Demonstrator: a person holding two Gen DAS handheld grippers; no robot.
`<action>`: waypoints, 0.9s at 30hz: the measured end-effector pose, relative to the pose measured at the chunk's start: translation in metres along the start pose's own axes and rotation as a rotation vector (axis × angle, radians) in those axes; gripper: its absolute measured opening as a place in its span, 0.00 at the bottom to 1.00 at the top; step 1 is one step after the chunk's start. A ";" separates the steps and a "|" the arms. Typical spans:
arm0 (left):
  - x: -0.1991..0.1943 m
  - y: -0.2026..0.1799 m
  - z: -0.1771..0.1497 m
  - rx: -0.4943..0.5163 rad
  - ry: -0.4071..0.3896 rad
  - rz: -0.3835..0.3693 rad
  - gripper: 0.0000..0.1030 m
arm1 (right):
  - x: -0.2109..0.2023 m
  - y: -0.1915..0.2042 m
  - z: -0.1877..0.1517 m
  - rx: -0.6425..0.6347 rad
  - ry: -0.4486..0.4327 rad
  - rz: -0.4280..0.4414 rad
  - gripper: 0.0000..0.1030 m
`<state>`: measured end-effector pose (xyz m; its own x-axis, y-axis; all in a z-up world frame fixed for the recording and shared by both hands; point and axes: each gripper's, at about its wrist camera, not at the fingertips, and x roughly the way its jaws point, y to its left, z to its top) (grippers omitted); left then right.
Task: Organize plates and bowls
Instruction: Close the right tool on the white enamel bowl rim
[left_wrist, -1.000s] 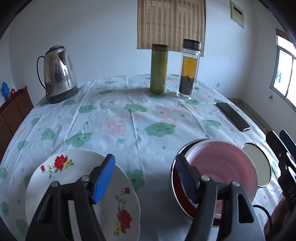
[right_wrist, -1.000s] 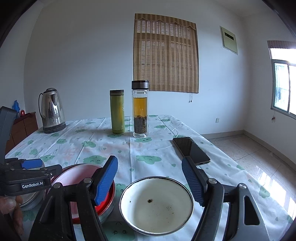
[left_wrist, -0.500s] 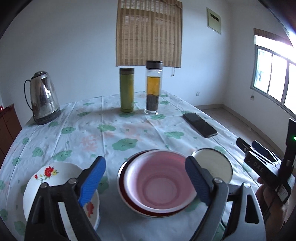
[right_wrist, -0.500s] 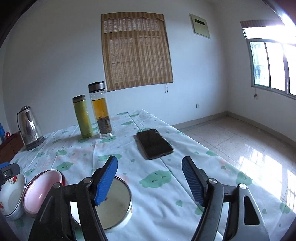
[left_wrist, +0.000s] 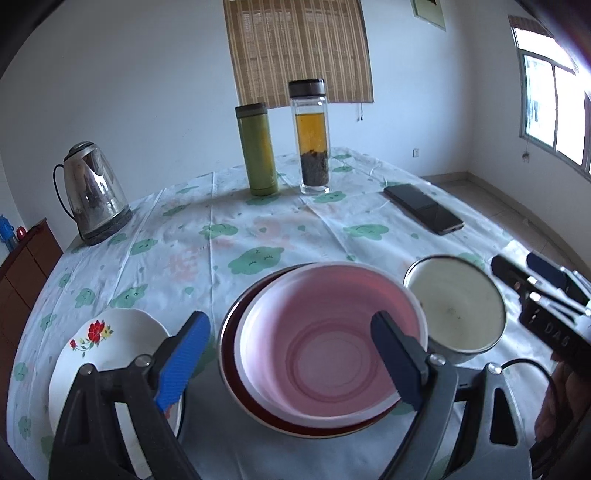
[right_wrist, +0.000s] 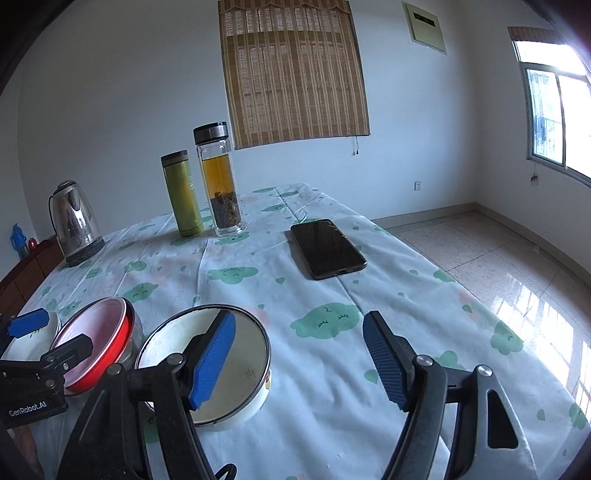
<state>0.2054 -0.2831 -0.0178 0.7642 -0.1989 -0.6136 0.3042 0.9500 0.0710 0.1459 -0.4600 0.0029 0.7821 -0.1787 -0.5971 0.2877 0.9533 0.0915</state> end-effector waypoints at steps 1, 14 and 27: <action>-0.006 -0.001 0.002 -0.016 -0.026 -0.011 0.88 | 0.002 0.001 0.000 -0.004 0.013 0.006 0.68; -0.006 -0.033 0.007 -0.015 -0.033 -0.126 0.88 | 0.035 0.012 -0.005 -0.056 0.181 0.110 0.10; 0.013 -0.064 0.004 0.035 0.073 -0.241 0.36 | 0.033 0.007 -0.006 -0.046 0.184 0.081 0.07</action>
<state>0.1986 -0.3474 -0.0274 0.6242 -0.3996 -0.6713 0.4932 0.8680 -0.0581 0.1703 -0.4572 -0.0209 0.6863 -0.0574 -0.7251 0.1987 0.9737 0.1110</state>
